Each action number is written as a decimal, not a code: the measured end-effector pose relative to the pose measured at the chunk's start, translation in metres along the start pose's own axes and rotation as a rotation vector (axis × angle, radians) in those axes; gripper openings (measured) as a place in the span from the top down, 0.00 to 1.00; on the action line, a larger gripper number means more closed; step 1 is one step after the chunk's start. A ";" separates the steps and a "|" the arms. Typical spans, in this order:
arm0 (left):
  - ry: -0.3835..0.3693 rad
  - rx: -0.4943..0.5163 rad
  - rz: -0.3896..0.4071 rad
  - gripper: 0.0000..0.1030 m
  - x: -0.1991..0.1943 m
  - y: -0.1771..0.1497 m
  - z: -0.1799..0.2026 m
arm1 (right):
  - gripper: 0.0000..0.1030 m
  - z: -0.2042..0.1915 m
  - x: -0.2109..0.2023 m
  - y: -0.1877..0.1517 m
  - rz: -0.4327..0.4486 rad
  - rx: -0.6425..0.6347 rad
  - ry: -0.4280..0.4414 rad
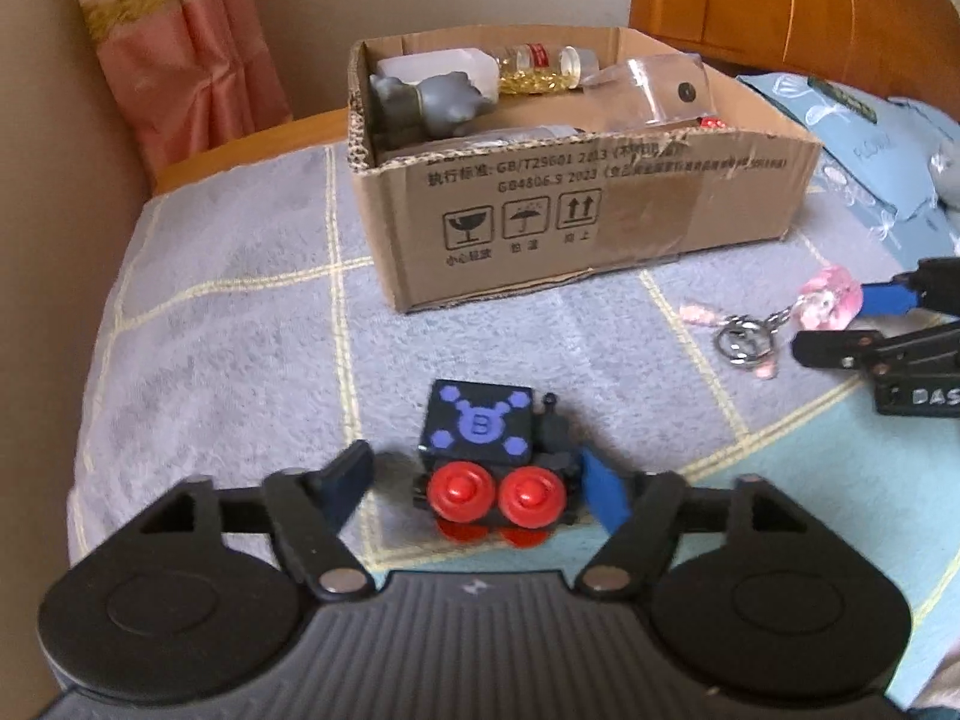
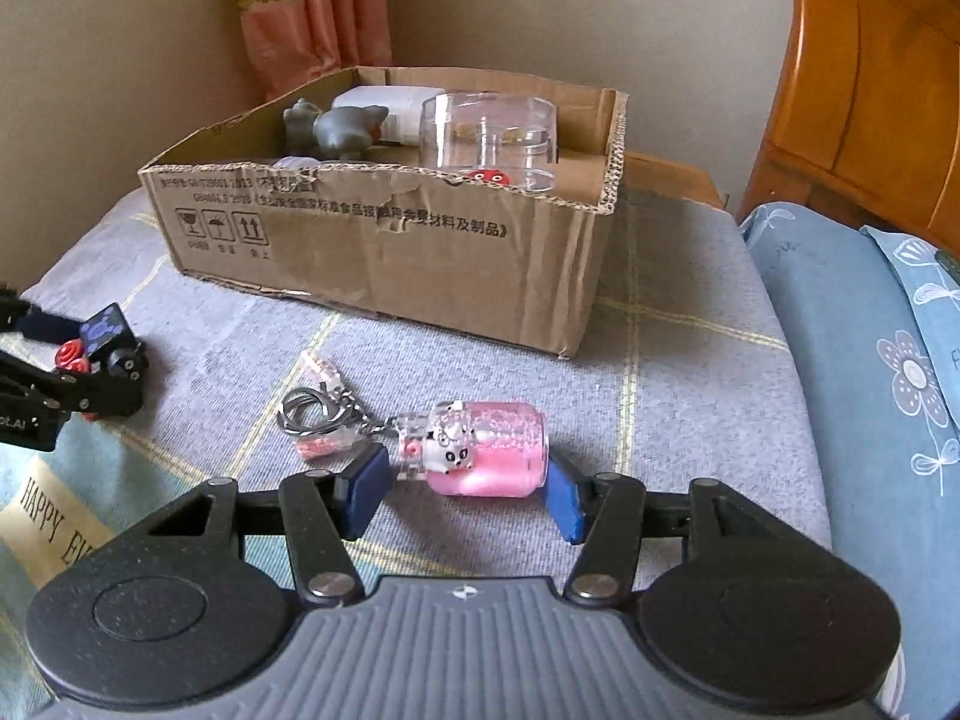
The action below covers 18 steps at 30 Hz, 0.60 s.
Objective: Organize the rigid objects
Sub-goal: 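Grasp the black block toy with the left tool while the right tool grasps the pink keychain bottle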
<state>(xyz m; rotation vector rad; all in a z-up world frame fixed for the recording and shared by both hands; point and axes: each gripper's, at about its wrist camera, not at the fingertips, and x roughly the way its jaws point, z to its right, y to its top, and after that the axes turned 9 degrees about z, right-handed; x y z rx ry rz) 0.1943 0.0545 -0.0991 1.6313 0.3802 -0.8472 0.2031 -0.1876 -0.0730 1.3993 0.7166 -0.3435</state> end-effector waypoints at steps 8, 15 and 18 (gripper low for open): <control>-0.066 0.024 -0.011 0.21 0.006 0.005 -0.008 | 0.23 -0.006 0.004 0.001 0.000 -0.017 0.018; -0.111 0.057 -0.013 0.21 0.007 0.005 -0.011 | 0.00 -0.013 0.012 -0.001 -0.007 -0.020 0.014; -0.116 0.060 -0.005 0.21 0.008 0.005 -0.012 | 0.00 -0.012 0.013 -0.001 -0.002 -0.017 0.012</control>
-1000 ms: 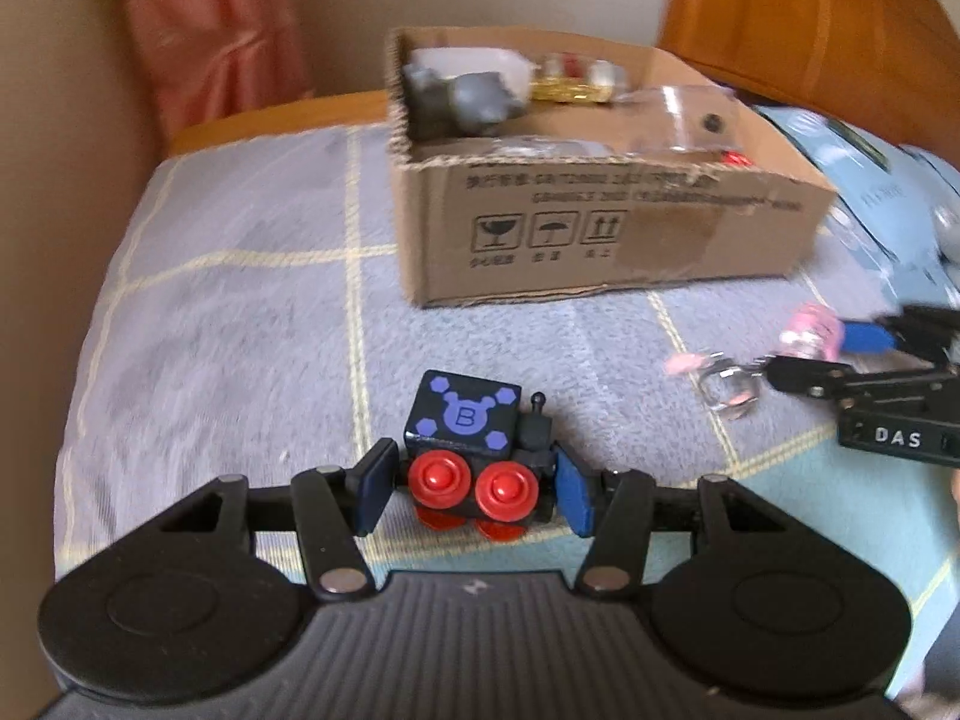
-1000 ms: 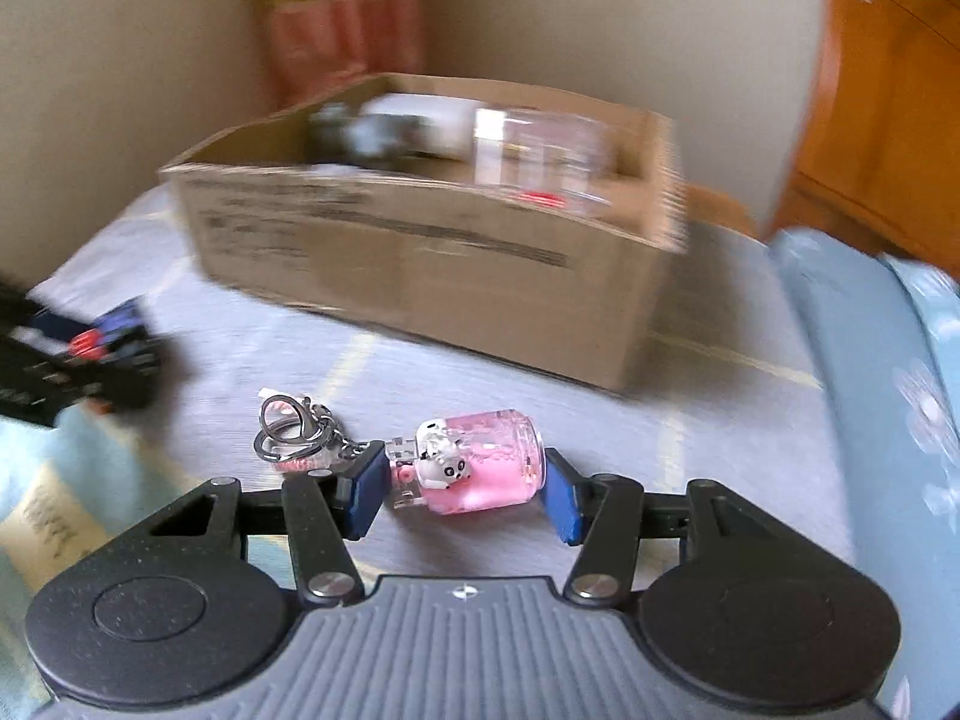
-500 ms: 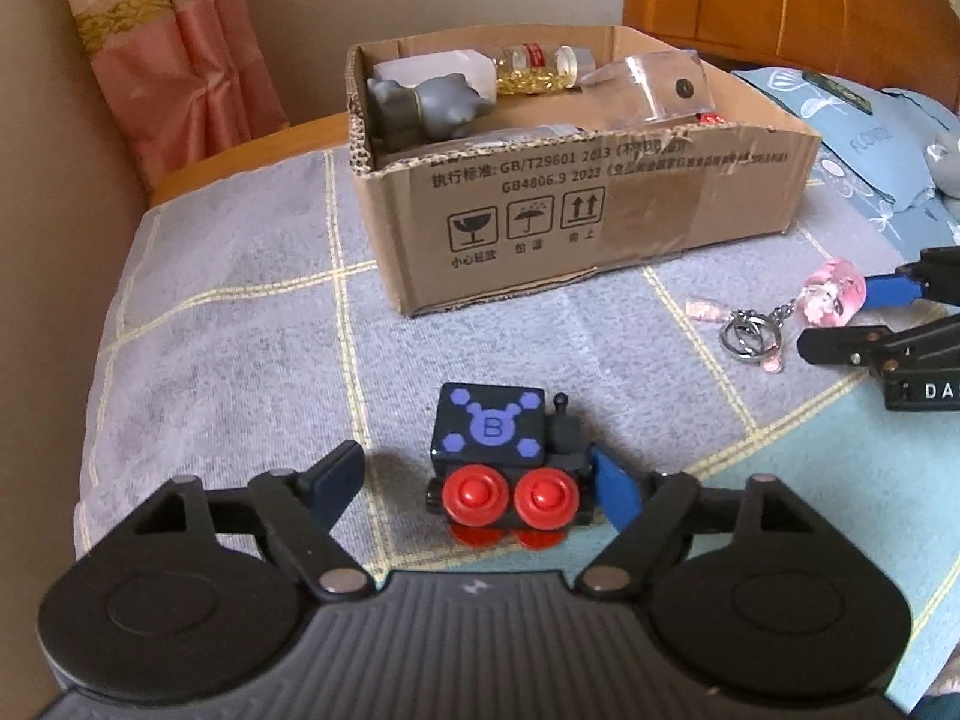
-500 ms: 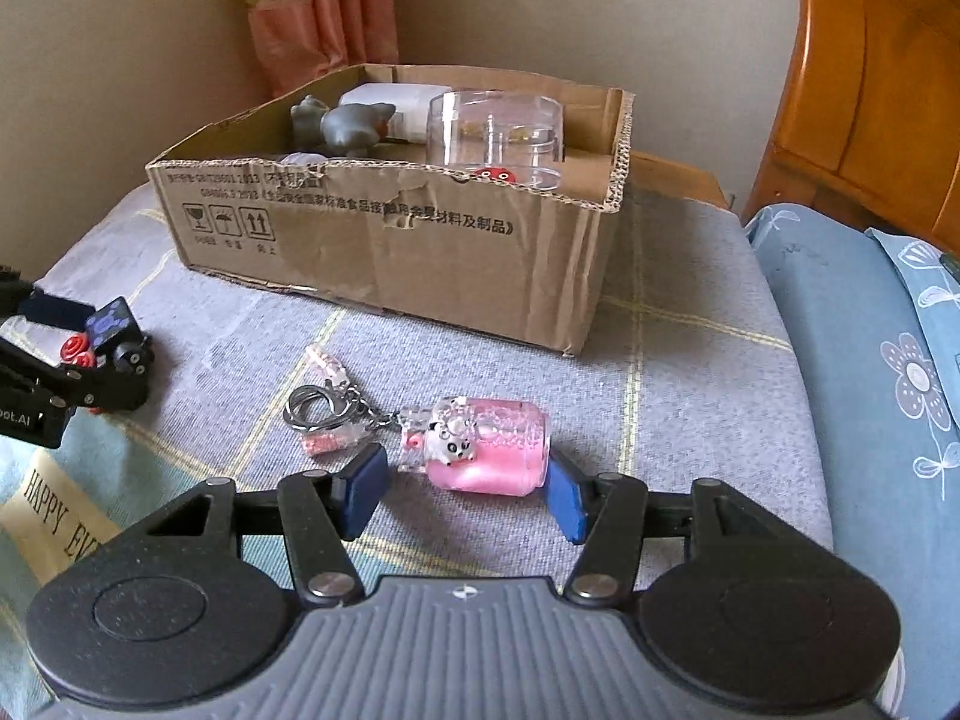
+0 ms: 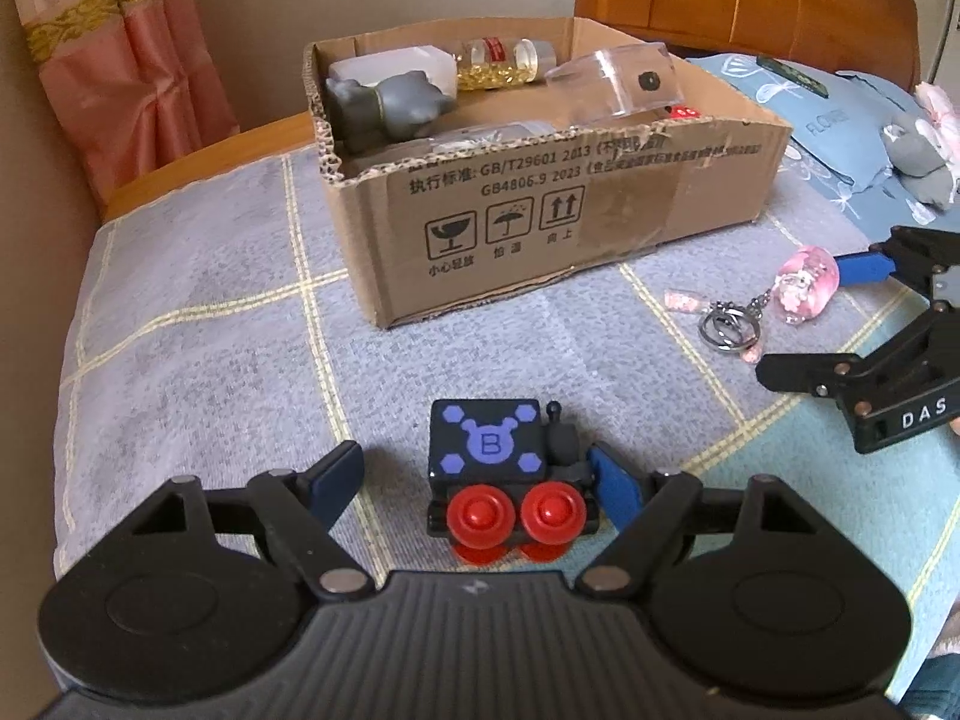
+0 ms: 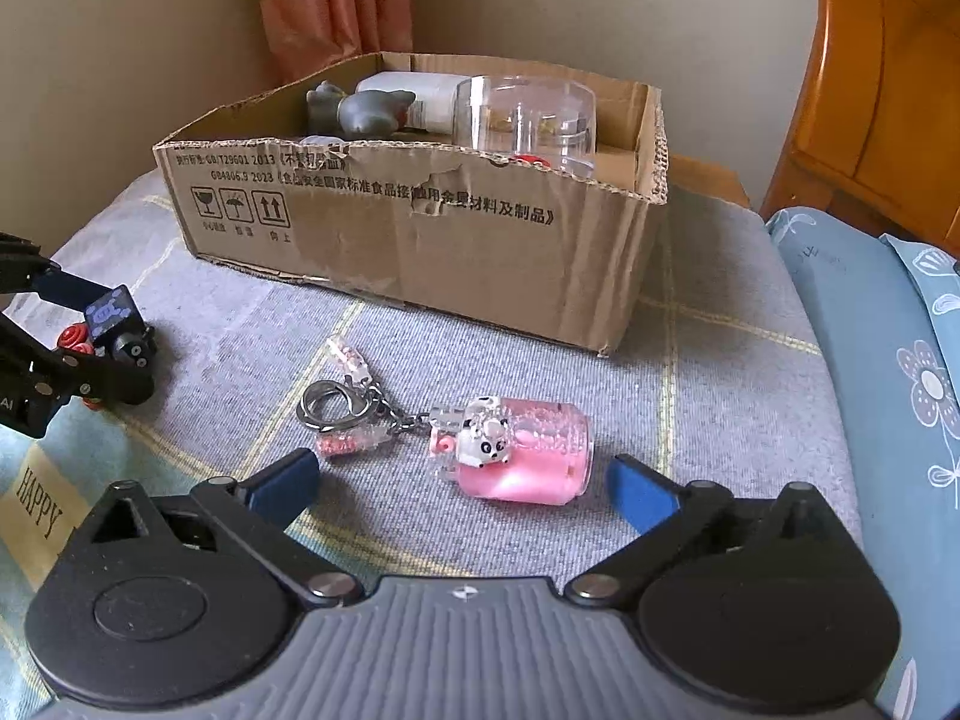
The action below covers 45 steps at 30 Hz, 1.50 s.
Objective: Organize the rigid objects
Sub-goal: 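Grasp the black block toy with the left tool while the right tool grasps the pink keychain bottle, then drop the block toy into the box with the left tool while the right tool drops the pink bottle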
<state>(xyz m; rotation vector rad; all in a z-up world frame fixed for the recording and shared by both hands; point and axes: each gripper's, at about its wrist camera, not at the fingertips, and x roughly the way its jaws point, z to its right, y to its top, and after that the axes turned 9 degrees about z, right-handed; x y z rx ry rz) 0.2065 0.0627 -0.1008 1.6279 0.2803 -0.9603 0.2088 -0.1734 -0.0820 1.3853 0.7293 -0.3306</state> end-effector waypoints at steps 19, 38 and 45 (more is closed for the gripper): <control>-0.020 0.014 0.022 0.51 -0.001 0.004 0.011 | 0.34 0.013 -0.007 -0.001 0.065 0.032 -0.010; -0.103 0.041 -0.049 0.52 -0.047 0.055 0.018 | 0.46 0.015 -0.057 0.060 0.048 -0.124 0.133; -0.113 0.072 0.036 0.52 -0.064 0.110 0.021 | 0.46 0.018 -0.082 0.101 0.108 -0.148 0.180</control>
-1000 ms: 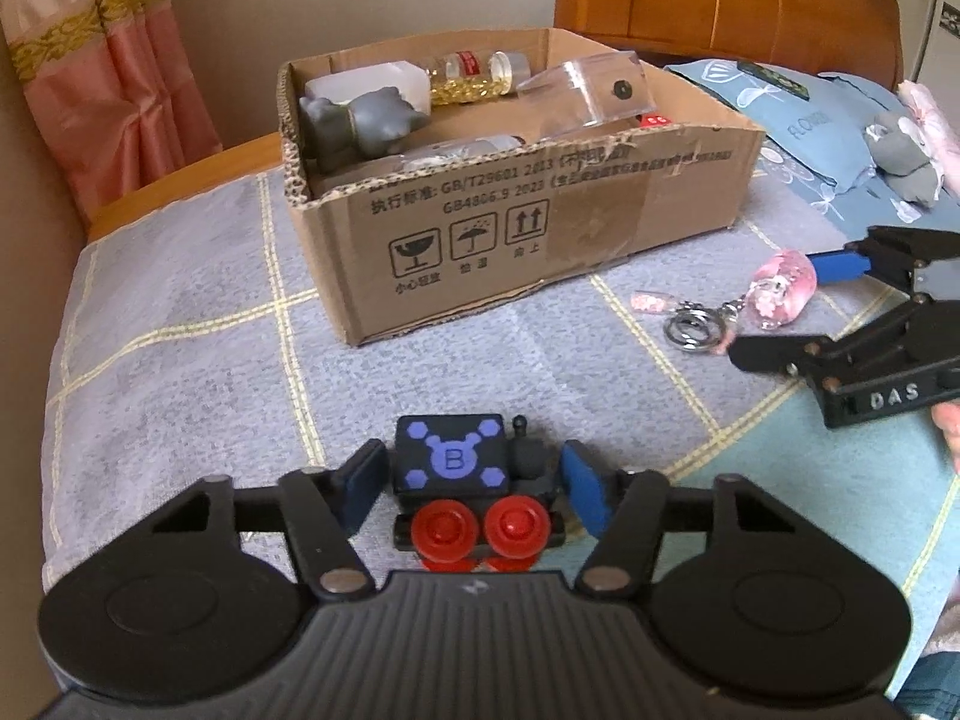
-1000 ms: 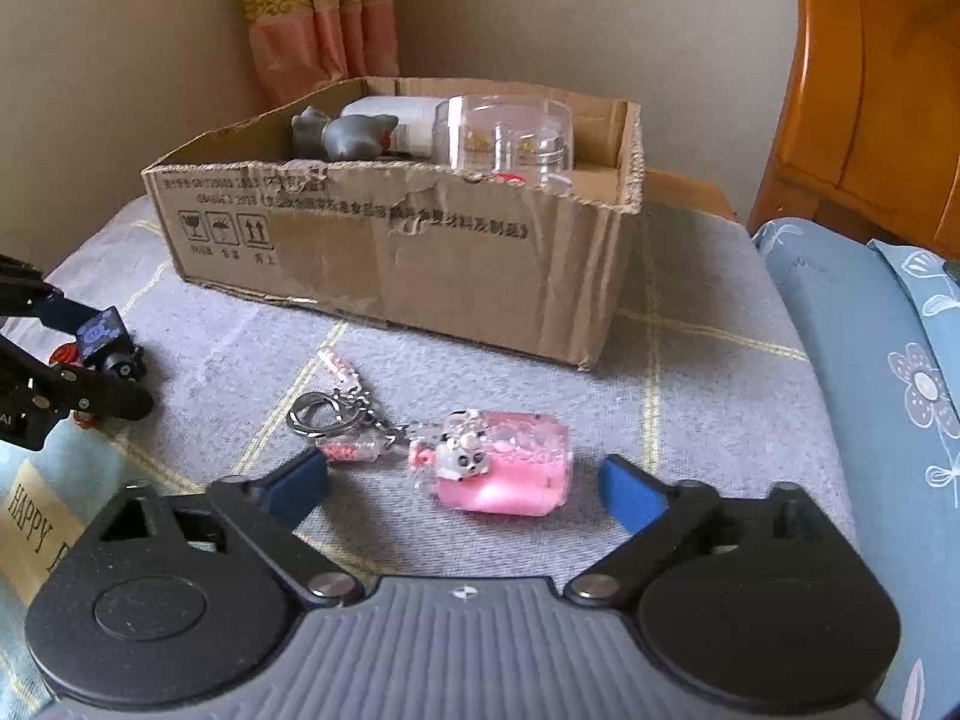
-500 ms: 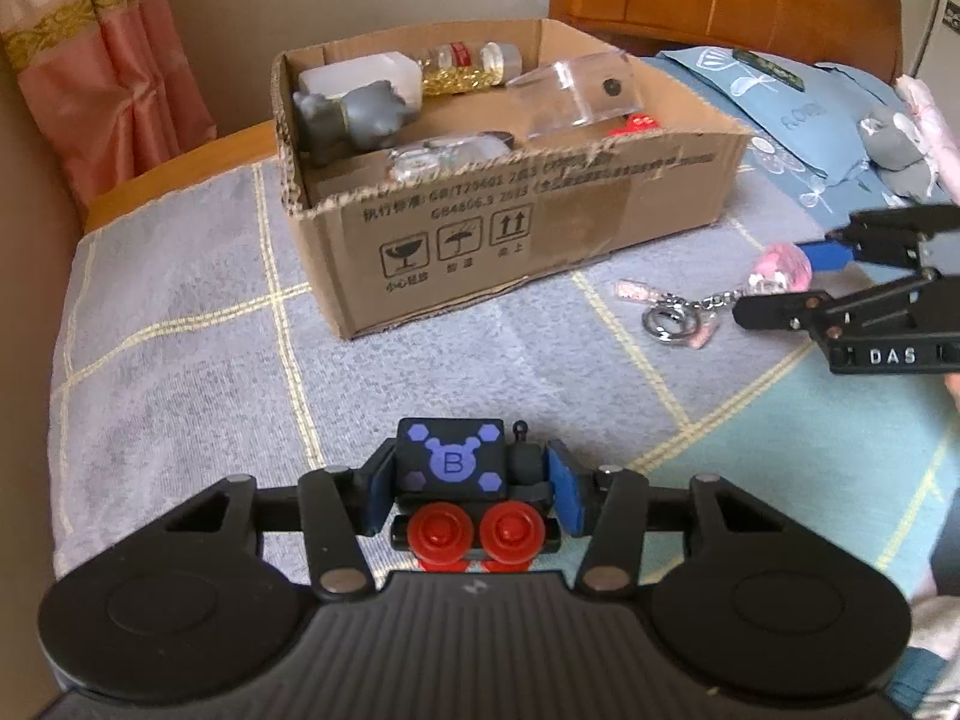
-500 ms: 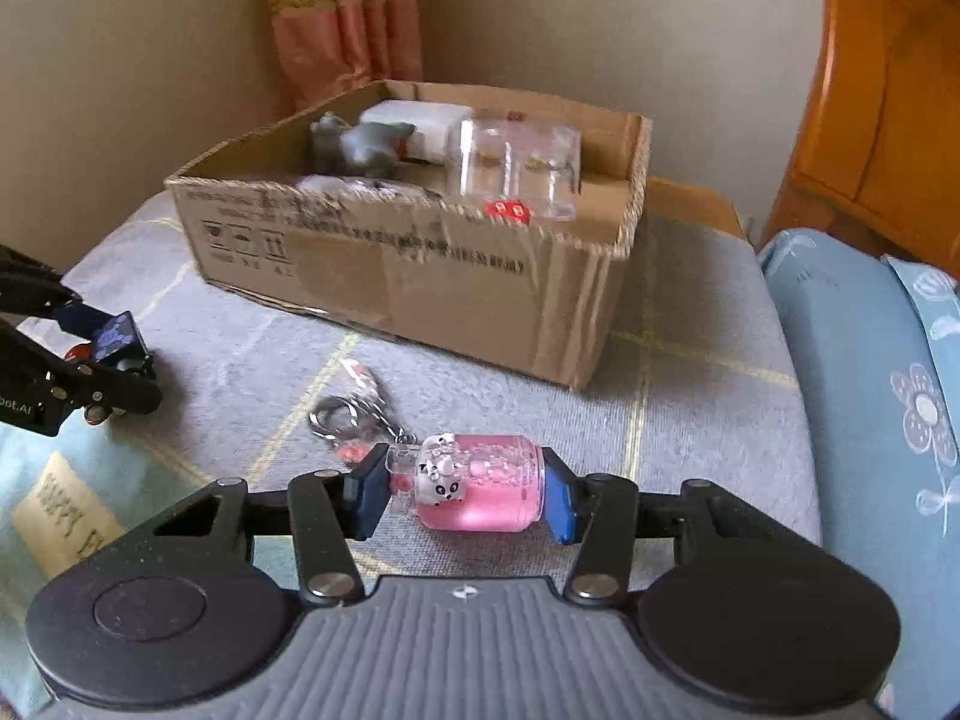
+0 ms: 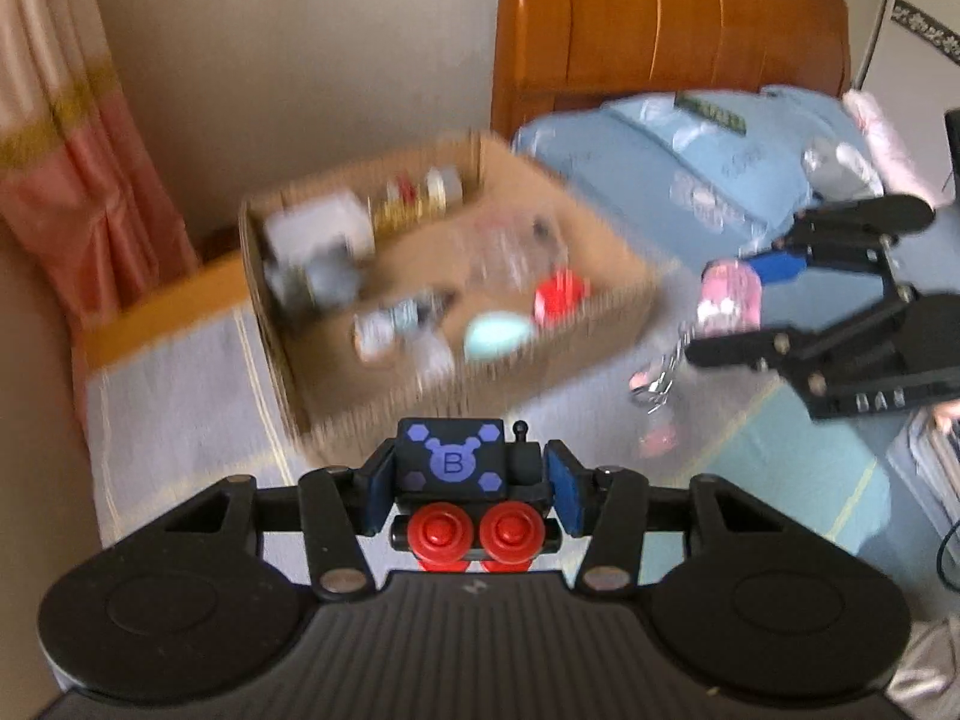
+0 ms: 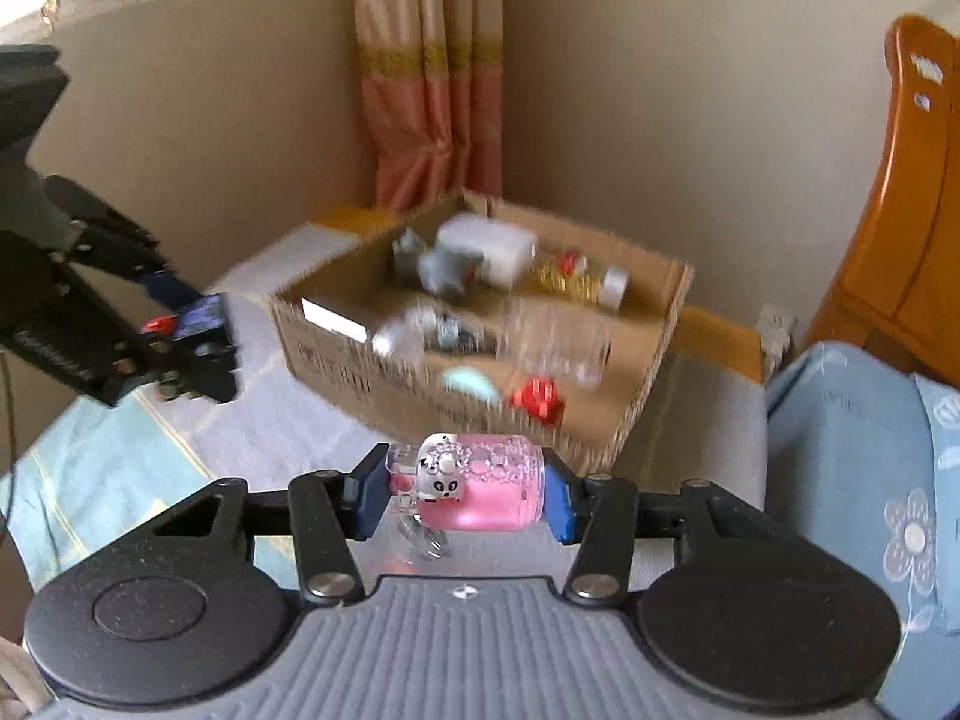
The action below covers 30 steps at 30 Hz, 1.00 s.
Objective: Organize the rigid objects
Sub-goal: 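Drop the block toy into the box with the left tool while the right tool drops the pink bottle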
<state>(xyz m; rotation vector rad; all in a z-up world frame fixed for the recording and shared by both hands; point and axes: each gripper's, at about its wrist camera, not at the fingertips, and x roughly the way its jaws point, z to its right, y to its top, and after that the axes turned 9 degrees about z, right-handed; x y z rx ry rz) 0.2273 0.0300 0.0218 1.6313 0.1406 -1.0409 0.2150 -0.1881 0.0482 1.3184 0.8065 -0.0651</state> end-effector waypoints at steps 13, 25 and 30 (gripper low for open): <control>0.127 -0.055 0.083 0.15 0.057 0.054 -0.031 | 0.46 0.003 0.020 0.063 0.072 -0.046 -0.006; 0.188 -0.035 0.123 0.09 0.035 0.022 -0.037 | 0.46 0.005 0.058 0.091 0.053 -0.042 -0.012; 0.181 -0.050 0.143 0.05 0.024 0.010 -0.039 | 0.46 0.015 0.081 0.107 0.026 -0.002 -0.032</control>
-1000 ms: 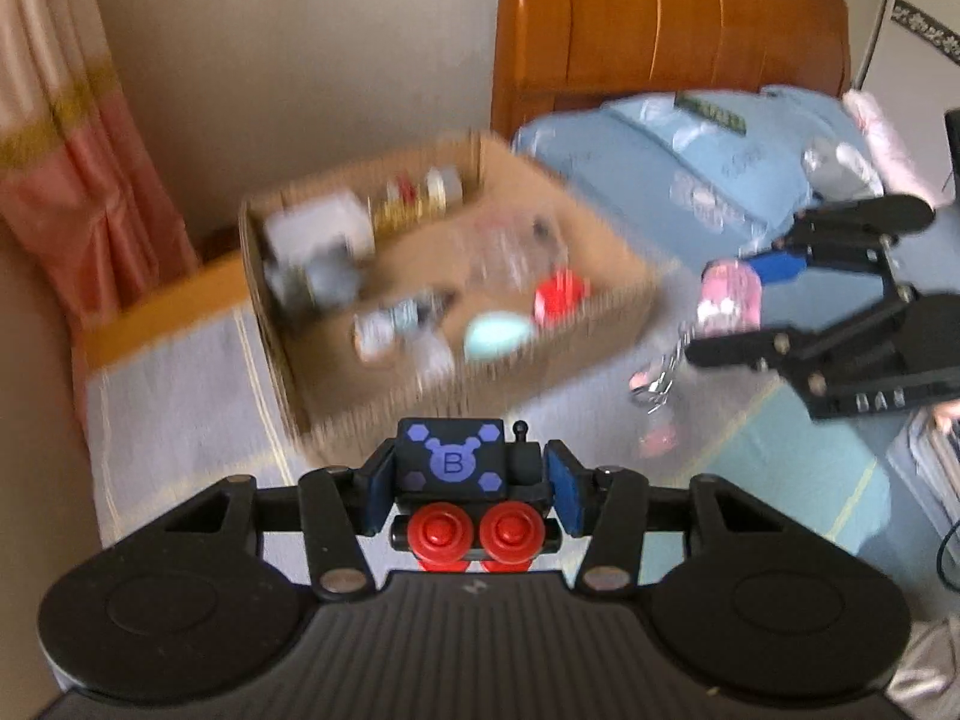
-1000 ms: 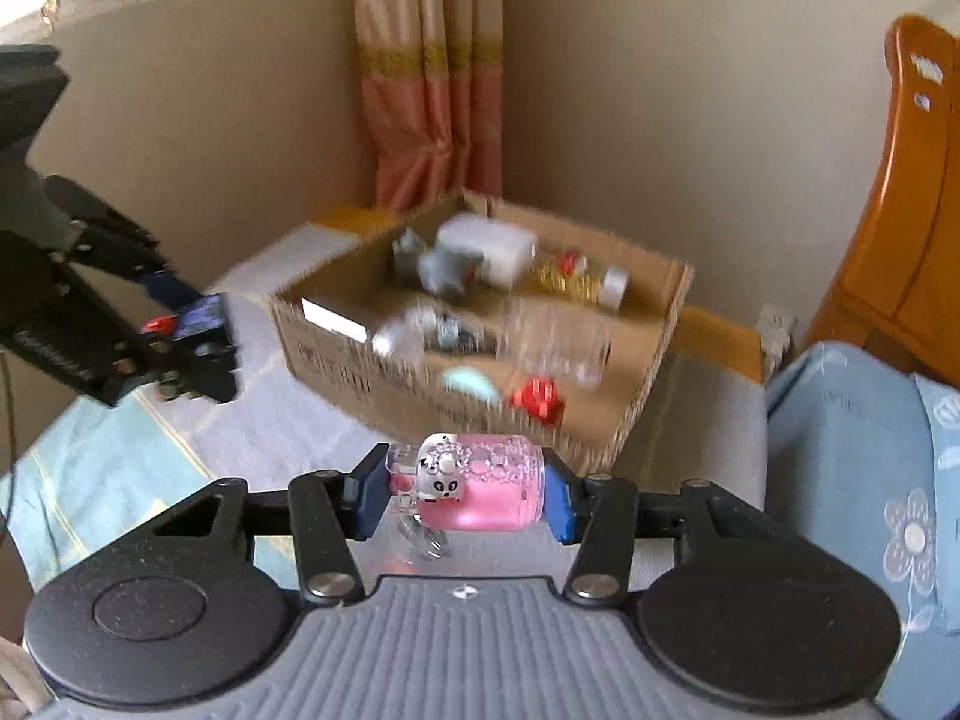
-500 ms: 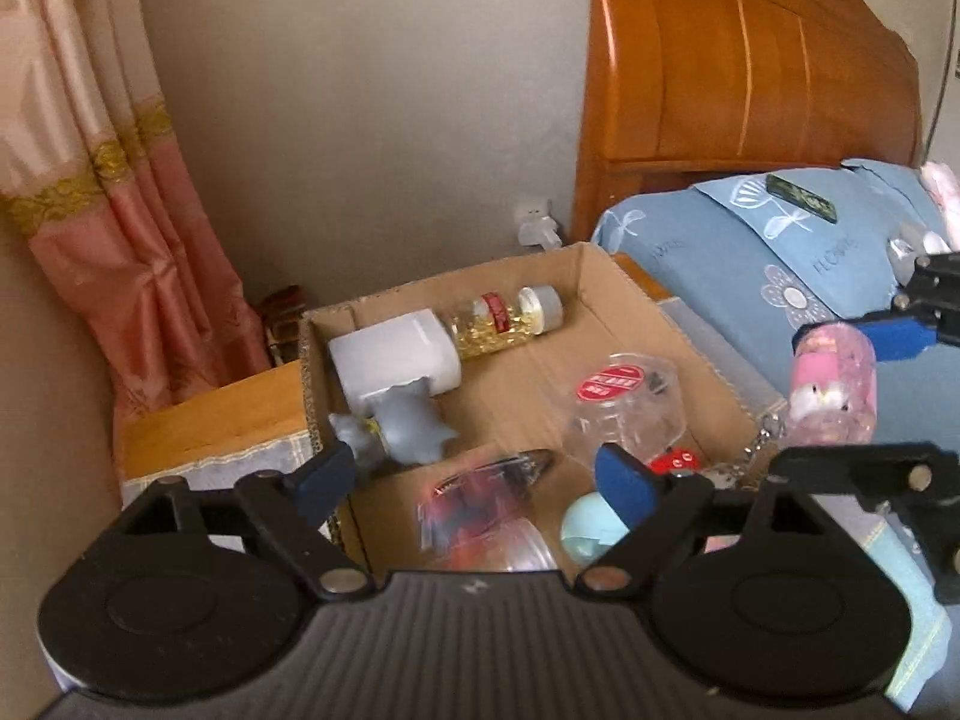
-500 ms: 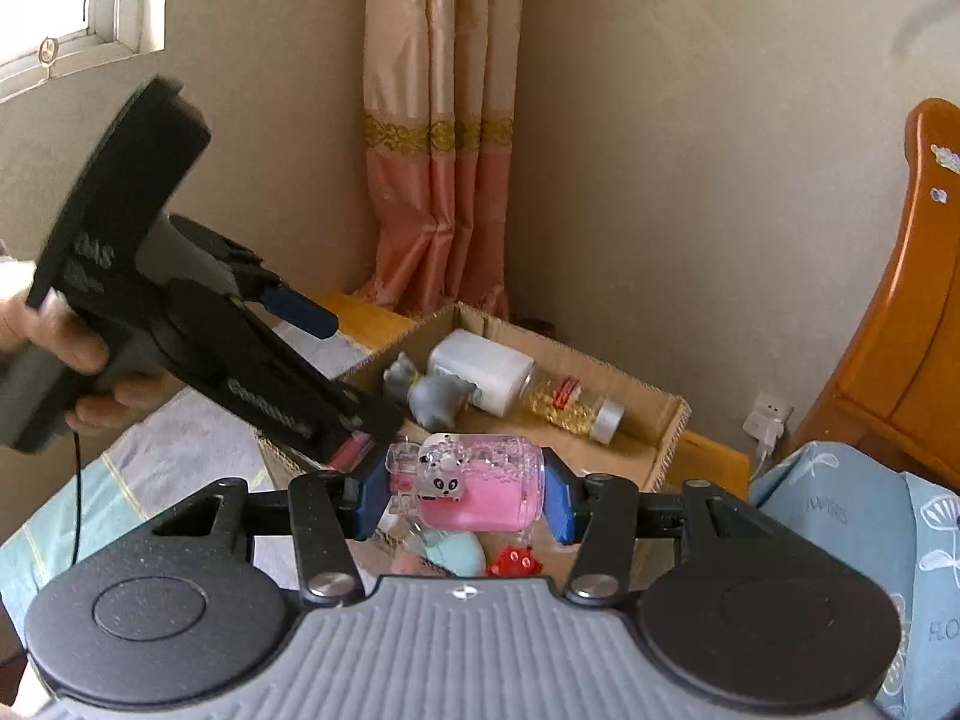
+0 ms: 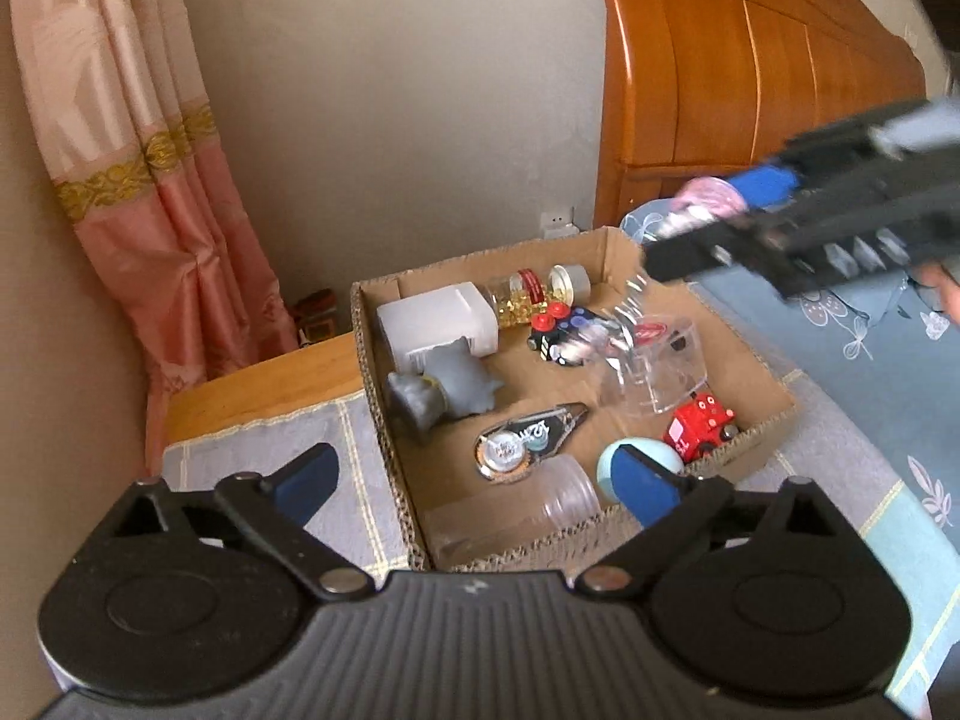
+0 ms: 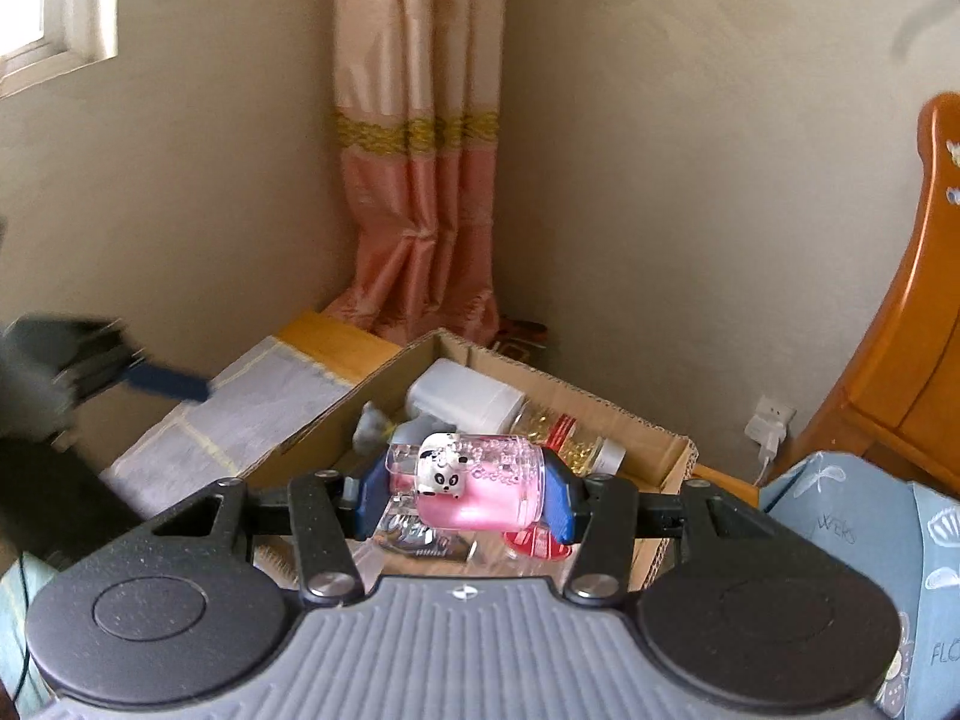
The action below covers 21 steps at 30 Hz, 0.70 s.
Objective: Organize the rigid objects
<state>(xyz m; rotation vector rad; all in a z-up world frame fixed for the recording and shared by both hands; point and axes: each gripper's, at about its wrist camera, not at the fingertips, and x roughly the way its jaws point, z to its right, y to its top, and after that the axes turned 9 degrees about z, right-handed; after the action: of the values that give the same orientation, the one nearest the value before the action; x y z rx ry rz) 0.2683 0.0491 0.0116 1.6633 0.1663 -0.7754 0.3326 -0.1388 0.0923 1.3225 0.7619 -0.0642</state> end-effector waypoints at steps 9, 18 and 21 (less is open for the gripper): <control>0.021 -0.005 0.002 0.05 -0.009 -0.011 -0.007 | 0.20 -0.010 0.033 0.001 -0.041 0.019 -0.013; 0.116 0.035 0.055 0.02 -0.023 -0.017 0.008 | 0.00 -0.016 0.006 -0.006 -0.071 0.075 -0.120; 0.157 0.037 0.095 0.01 -0.034 -0.024 0.020 | 0.00 -0.016 -0.012 -0.023 -0.104 0.107 -0.200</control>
<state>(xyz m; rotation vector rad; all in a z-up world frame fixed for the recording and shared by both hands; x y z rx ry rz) 0.2221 0.0471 0.0102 1.7549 0.1823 -0.5791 0.3053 -0.1352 0.0790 1.3539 0.6631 -0.3203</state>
